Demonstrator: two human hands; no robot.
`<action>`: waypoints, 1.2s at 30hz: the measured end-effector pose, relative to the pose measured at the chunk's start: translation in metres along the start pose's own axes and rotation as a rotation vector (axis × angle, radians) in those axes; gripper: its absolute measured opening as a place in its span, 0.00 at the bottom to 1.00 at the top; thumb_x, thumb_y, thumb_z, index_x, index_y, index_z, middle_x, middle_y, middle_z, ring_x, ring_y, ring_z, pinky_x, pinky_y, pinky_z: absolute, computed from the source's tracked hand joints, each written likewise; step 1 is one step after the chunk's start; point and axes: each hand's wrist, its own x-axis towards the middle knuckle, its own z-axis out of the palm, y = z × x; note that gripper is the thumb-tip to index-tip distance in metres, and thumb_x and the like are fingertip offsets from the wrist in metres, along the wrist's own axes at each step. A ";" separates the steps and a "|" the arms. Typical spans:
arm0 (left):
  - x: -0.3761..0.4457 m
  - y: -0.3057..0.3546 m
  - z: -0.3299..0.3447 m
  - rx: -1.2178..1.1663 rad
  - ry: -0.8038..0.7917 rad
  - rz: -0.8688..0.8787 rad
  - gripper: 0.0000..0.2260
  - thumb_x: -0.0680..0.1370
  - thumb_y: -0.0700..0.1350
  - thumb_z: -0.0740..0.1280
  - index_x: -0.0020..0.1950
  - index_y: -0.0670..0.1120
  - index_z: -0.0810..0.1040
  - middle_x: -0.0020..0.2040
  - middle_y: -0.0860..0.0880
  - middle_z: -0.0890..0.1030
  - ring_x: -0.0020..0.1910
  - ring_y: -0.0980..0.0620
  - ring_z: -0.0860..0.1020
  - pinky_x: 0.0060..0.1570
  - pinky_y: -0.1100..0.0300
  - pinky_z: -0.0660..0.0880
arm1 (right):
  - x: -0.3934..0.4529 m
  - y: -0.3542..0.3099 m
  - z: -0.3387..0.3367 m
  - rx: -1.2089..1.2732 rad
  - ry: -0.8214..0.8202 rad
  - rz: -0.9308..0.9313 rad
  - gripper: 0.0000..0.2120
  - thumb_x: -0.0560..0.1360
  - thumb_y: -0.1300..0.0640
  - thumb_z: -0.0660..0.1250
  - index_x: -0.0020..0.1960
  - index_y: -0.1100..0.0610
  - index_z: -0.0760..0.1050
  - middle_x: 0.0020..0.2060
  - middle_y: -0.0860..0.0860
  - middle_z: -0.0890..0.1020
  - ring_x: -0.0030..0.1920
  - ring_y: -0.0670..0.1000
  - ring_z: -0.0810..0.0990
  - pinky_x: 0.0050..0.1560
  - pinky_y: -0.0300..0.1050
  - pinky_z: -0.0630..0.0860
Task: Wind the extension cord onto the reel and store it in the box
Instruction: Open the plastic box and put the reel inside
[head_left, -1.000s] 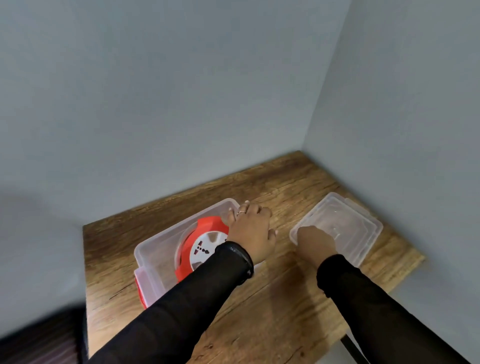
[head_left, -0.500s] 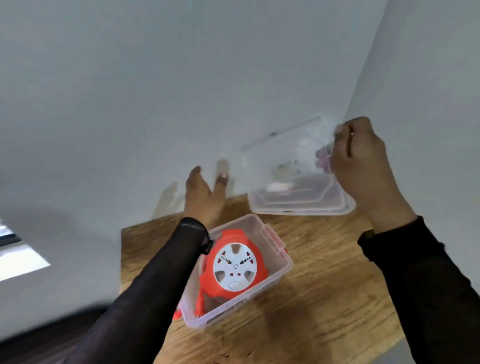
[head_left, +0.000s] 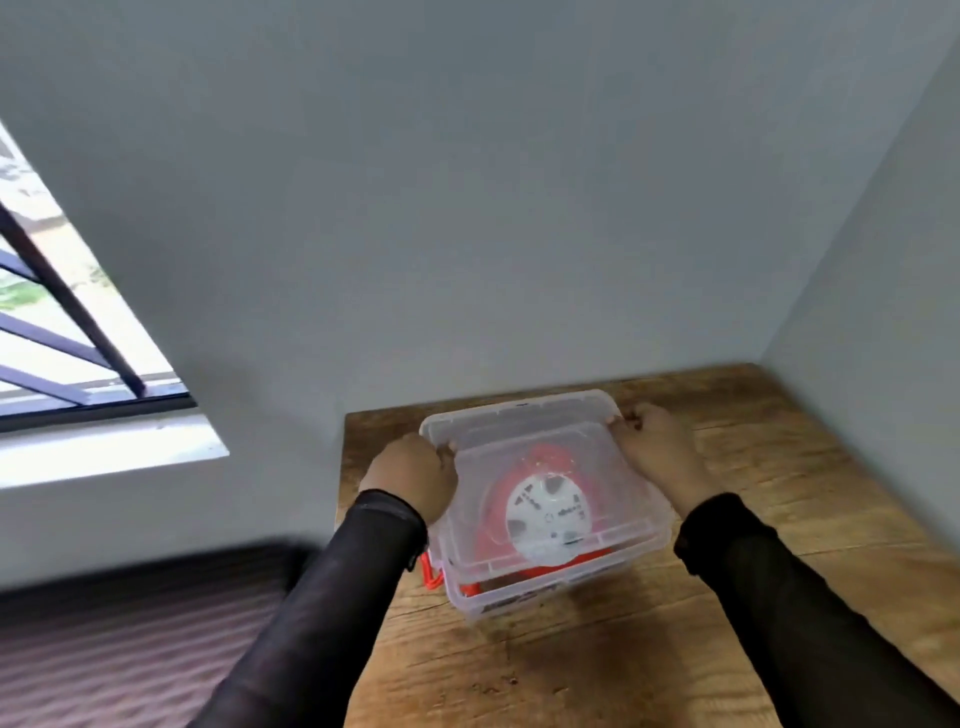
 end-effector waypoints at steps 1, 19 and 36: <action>-0.001 -0.001 0.003 0.019 -0.002 -0.021 0.21 0.83 0.52 0.53 0.59 0.36 0.76 0.58 0.37 0.80 0.58 0.39 0.78 0.53 0.54 0.74 | -0.003 0.001 0.006 -0.097 0.011 -0.022 0.13 0.77 0.52 0.62 0.37 0.59 0.72 0.31 0.52 0.74 0.37 0.57 0.75 0.33 0.45 0.63; 0.020 -0.019 0.043 -0.172 -0.120 -0.183 0.18 0.83 0.49 0.48 0.67 0.38 0.64 0.59 0.36 0.79 0.57 0.38 0.78 0.49 0.54 0.70 | -0.005 0.031 0.020 0.644 -0.383 0.313 0.16 0.75 0.47 0.66 0.59 0.55 0.77 0.48 0.54 0.85 0.47 0.56 0.84 0.50 0.53 0.80; 0.041 -0.060 0.050 -0.422 0.113 -0.324 0.19 0.81 0.55 0.58 0.58 0.39 0.70 0.47 0.45 0.77 0.50 0.41 0.78 0.49 0.52 0.75 | -0.013 -0.001 0.051 -0.010 0.064 -0.177 0.06 0.77 0.56 0.64 0.46 0.52 0.67 0.33 0.43 0.72 0.33 0.40 0.70 0.29 0.33 0.61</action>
